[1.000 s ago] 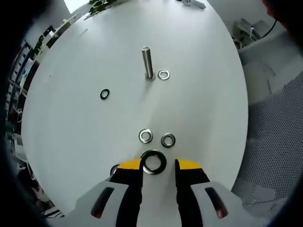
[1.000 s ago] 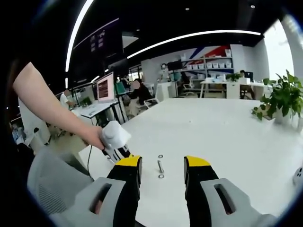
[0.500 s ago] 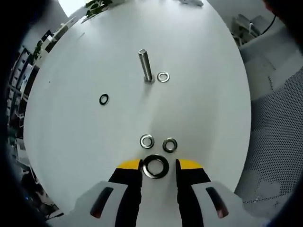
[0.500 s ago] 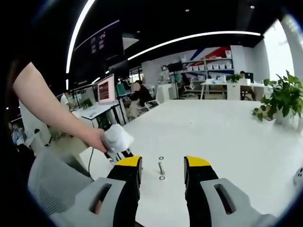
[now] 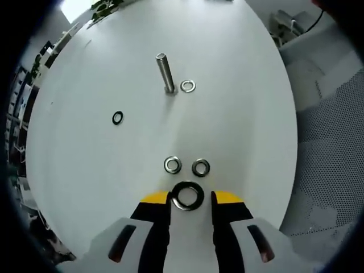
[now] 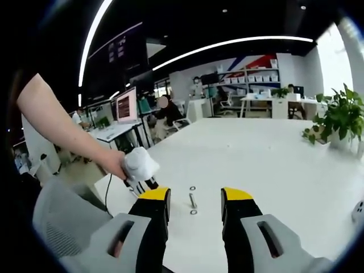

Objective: Place the washer onto the threaded stud by aligning its center hole with the stud, sliding it down to the base, and recovering from edge contact or off-axis alignment until the washer reaches the visible bottom stop.

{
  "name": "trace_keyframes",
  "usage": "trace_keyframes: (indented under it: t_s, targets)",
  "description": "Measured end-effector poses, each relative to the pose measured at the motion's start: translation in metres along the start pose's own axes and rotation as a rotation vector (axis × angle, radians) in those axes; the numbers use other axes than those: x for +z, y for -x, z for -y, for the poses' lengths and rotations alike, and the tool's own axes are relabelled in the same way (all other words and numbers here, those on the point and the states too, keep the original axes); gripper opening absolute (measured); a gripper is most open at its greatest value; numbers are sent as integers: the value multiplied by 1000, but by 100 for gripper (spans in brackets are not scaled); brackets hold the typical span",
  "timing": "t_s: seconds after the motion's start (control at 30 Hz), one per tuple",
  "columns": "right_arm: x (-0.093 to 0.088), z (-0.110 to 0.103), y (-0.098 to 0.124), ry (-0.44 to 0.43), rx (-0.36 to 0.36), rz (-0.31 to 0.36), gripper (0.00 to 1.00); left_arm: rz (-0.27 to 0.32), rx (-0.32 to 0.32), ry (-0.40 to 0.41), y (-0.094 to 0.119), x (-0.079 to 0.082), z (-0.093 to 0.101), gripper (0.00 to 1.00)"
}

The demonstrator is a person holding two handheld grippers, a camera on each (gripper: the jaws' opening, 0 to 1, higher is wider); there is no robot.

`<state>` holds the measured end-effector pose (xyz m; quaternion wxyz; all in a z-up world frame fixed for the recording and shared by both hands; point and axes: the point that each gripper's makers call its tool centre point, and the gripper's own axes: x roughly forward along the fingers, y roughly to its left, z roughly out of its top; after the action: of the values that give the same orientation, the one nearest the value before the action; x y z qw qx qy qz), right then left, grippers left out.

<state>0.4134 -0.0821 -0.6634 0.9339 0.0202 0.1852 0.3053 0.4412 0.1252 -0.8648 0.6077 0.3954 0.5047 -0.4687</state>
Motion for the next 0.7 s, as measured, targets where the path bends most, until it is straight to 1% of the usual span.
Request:
trace_keyframes:
  t_s: [0.17,0.3,0.43,0.7]
  targets:
    - [-3,3,0,0,-15,-15,38,9,-14,-40,0,-1,-1,24]
    - [-3,2,-1,11,-13,-18,38,11,-8,-39,-1,0,-2,23]
    - [-5,3,-1,24,-19,-27,38,6,-3,-15,-1,0,-3,21]
    - [-5,4,-2,28,-20,-31,38,16,2,-21,-2,-1,-3,20]
